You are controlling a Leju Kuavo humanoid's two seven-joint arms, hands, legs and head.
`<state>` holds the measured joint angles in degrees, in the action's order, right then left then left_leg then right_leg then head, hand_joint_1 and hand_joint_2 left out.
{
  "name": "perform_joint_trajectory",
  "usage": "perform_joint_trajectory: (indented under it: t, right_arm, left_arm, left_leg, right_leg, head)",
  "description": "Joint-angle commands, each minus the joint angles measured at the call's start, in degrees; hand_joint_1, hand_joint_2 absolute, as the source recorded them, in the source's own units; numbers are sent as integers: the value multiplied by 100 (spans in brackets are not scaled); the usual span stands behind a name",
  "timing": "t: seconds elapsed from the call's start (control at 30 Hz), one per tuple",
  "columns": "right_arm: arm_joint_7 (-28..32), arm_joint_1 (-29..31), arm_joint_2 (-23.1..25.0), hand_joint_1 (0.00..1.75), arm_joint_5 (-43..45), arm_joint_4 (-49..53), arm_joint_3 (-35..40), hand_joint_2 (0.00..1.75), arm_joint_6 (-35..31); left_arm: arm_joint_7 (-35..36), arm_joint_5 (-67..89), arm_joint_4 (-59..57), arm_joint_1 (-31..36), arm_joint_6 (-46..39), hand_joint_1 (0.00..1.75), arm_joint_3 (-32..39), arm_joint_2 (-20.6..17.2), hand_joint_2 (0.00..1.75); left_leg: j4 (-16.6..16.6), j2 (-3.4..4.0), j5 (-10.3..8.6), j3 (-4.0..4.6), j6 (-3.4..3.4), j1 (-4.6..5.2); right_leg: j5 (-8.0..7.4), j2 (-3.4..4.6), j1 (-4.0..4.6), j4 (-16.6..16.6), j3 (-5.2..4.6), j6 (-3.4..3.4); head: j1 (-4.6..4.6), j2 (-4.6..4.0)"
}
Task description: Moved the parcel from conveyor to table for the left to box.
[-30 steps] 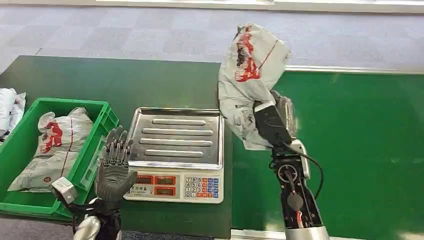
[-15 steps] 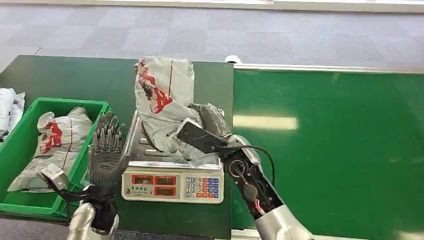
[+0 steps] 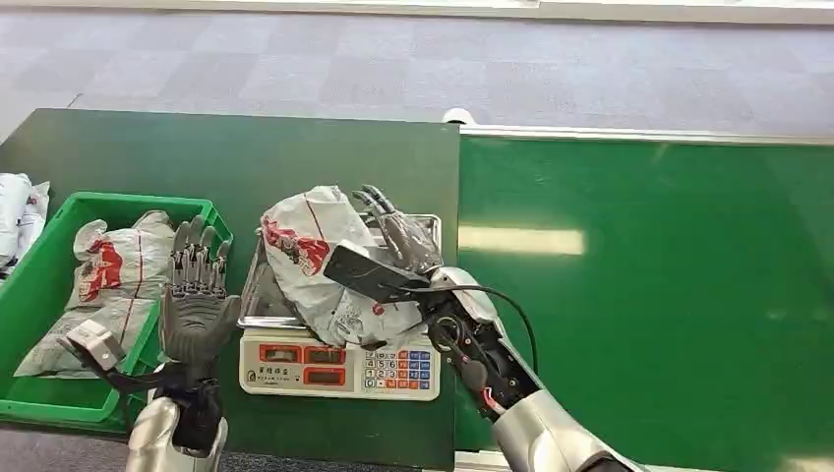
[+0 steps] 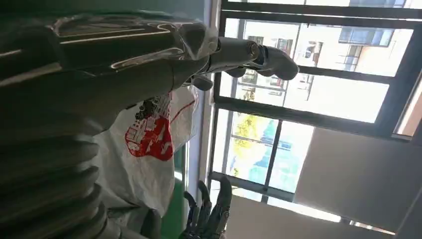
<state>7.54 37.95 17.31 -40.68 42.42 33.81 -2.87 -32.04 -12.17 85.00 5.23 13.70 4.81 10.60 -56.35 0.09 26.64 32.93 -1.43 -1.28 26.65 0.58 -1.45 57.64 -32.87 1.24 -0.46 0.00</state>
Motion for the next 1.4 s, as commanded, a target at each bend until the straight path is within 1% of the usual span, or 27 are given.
perform_joint_trajectory:
  t: [0.03, 0.07, 0.13, 0.17, 0.23, 0.27, 0.3, 0.37, 0.43, 0.5, 0.57, 0.63, 0.67, 0.73, 0.8, 0.83, 0.87, 0.97, 1.0, 1.03, 1.17, 1.2, 1.23, 1.27, 1.33, 1.4]
  right_arm:
    - [-153, 211, -82, 0, -100, -313, -389, 175, -351]
    - [14, 144, -87, 0, -60, -158, -455, 175, -401]
    - [12, 125, -95, 0, -60, -102, -467, 175, -389]
    - [242, 17, -80, 0, 109, 106, -584, 175, -441]
    - [649, -196, -90, 0, 355, 565, -714, 175, -596]
    - [1059, -426, -121, 0, 632, 1101, -802, 175, -760]
    - [1218, -538, -152, 0, 733, 1383, -810, 175, -831]
    - [1256, -724, -236, 0, 809, 1863, -758, 175, -861]
    - [1871, -1050, -283, 0, 1213, 2544, -803, 175, -1197]
    - [2285, -1448, -327, 0, 1583, 3293, -859, 175, -1559]
    - [2348, -1630, -412, 0, 1674, 3620, -816, 175, -1709]
    - [2623, -1892, -424, 0, 2027, 3936, -883, 175, -2146]
    - [2637, -1928, -462, 0, 2048, 3968, -861, 175, -2167]
    - [2757, -2051, -532, 0, 2376, 4079, -839, 175, -2387]
    - [2886, -2236, -658, 0, 2811, 4145, -664, 175, -2434]
    - [2937, -2343, -713, 0, 2841, 4189, -543, 175, -2456]
    - [2973, -2419, -796, 0, 2857, 4226, -354, 175, -2513]
    - [2991, -2444, -801, 0, 2854, 4235, -315, 175, -2549]
    - [2991, -2444, -801, 0, 2854, 4235, -315, 175, -2549]
    - [2988, -2425, -790, 0, 2860, 4224, -305, 175, -2555]
    - [2986, -2397, -810, 0, 2870, 4217, -275, 175, -2566]
    - [2987, -2411, -816, 0, 2870, 4233, -245, 175, -2573]
    - [2974, -2471, -844, 0, 2851, 4300, -108, 175, -2537]
    - [2834, -2536, -872, 0, 2621, 4324, 212, 175, -2525]
    - [2822, -2508, -879, 0, 2599, 4267, 281, 175, -2515]
    - [2822, -2470, -886, 0, 2594, 4195, 318, 175, -2524]
  left_arm:
    - [94, 42, -136, 48, 8, 0, 226, 96, 175]
    - [105, 61, -175, 70, 19, 0, 187, 89, 175]
    - [107, 67, -205, 86, 20, 0, 166, 96, 175]
    - [106, 109, -211, 84, 8, 0, 126, 89, 175]
    - [89, 204, -206, 72, -41, 0, 44, 94, 175]
    - [82, 427, -211, 79, -174, 0, -82, 94, 175]
    - [81, 495, -231, 91, -200, 0, -153, 105, 175]
    - [71, 591, -244, 104, -274, 0, -254, 124, 175]
    - [112, 966, -286, 146, -533, 0, -450, 100, 175]
    - [148, 1428, -379, 225, -864, 0, -717, 109, 175]
    - [184, 1563, -435, 272, -1027, 0, -845, 119, 175]
    - [369, 2122, -521, 335, -1649, 0, -1082, 81, 175]
    - [384, 2148, -541, 354, -1689, 0, -1133, 89, 175]
    - [602, 2616, -736, 530, -2145, 0, -1417, 52, 175]
    - [840, 3260, -944, 730, -2809, 0, -1766, -2, 175]
    - [951, 3439, -1044, 807, -2962, 0, -1896, -23, 175]
    - [1048, 3589, -1160, 891, -3107, 0, -2043, -41, 175]
    - [1061, 3596, -1189, 911, -3131, 0, -2066, -33, 175]
    - [1061, 3596, -1189, 911, -3131, 0, -2066, -33, 175]
    - [1061, 3594, -1198, 911, -3136, 0, -2068, -45, 175]
    - [1091, 3683, -1212, 918, -3199, 0, -2110, -80, 175]
    - [1128, 3758, -1234, 931, -3238, 0, -2147, -96, 175]
    - [1316, 4015, -1376, 1018, -3379, 0, -2267, -95, 175]
    - [1954, 5052, -1987, 1353, -4036, 0, -2611, -16, 175]
    - [2353, 5565, -2289, 1513, -4181, 0, -2714, 26, 175]
    - [2603, 5776, -2546, 1626, -4060, 0, -2740, 78, 175]
  left_leg:
    - [2, -4, -2, -2, 7, 1]
    - [13, -7, -9, -8, 16, -1]
    - [2, -6, -2, -1, 7, 0]
    - [4, -8, -3, -3, 10, -1]
    - [1, -8, -1, -1, 6, -1]
    - [5, -16, -3, -3, 10, 0]
    - [2, -15, -2, -1, 8, -1]
    - [3, -24, -2, -2, 11, -2]
    - [0, -20, -2, 2, 7, 0]
    - [2, -23, -3, 3, 7, -2]
    - [0, -39, -5, 8, 9, -1]
    - [2, -28, -3, 2, 6, 0]
    - [8, -36, -6, -2, 11, -1]
    - [3, -32, -3, 2, 9, -2]
    - [5, -40, -6, 2, 8, -2]
    - [3, -35, -5, 2, 7, -2]
    - [8, -46, -8, -2, 10, -2]
    - [14, -34, -7, -9, 13, -1]
    - [19, -26, -7, -15, 17, -1]
    - [5, -6, 2, -7, 8, 0]
    - [15, -10, -2, -15, 16, -1]
    - [5, -6, 1, -5, 7, 0]
    - [7, -8, 0, -7, 9, 0]
    - [9, -19, -3, -8, 9, 0]
    - [6, -19, -2, -6, 9, 1]
    - [8, -17, -3, -9, 10, 1]
  right_leg:
    - [-1, -7, 2, -2, 3, -7]
    - [-6, -15, 7, -14, 11, -18]
    - [0, -9, 2, -3, 3, -7]
    - [-1, -13, 4, -6, 6, -11]
    - [1, -12, 3, -3, 4, -7]
    - [3, -21, 4, -6, 9, -11]
    - [3, -20, 4, -4, 5, -10]
    - [5, -29, 6, -7, 10, -12]
    - [4, -23, 2, -3, 2, -6]
    - [3, -28, 4, -6, 3, -7]
    - [6, -44, 4, -7, 1, -9]
    - [4, -31, 2, -8, 3, -6]
    - [3, -41, 5, -16, 11, -10]
    - [3, -38, 4, -11, 7, -8]
    - [4, -48, 4, -12, 10, -9]
    - [3, -41, 4, -12, 7, -8]
    - [3, -53, 5, -17, 15, -11]
    - [-1, -40, 4, -23, 20, -12]
    - [-3, -33, 6, -29, 24, -15]
    - [1, -14, 2, -12, 9, -7]
    - [-2, -22, 5, -24, 20, -16]
    - [0, -14, 2, -11, 6, -8]
    - [0, -17, 3, -14, 9, -10]
    - [1, -27, 2, -15, 11, -10]
    - [1, -26, 2, -13, 11, -9]
    - [-1, -24, 2, -15, 12, -10]
  head:
    - [2, 0]
    - [2, 0]
    - [2, 0]
    - [2, 0]
    - [2, 0]
    - [0, 0]
    - [2, 0]
    - [0, 0]
    - [2, 0]
    - [0, 0]
    - [0, 0]
    - [0, 0]
    - [2, 0]
    - [2, 0]
    - [2, 0]
    - [0, 0]
    - [2, 0]
    - [0, 0]
    - [2, 0]
    - [0, 0]
    - [2, 0]
    - [2, 0]
    - [2, 0]
    - [0, 0]
    - [0, 0]
    - [0, 0]
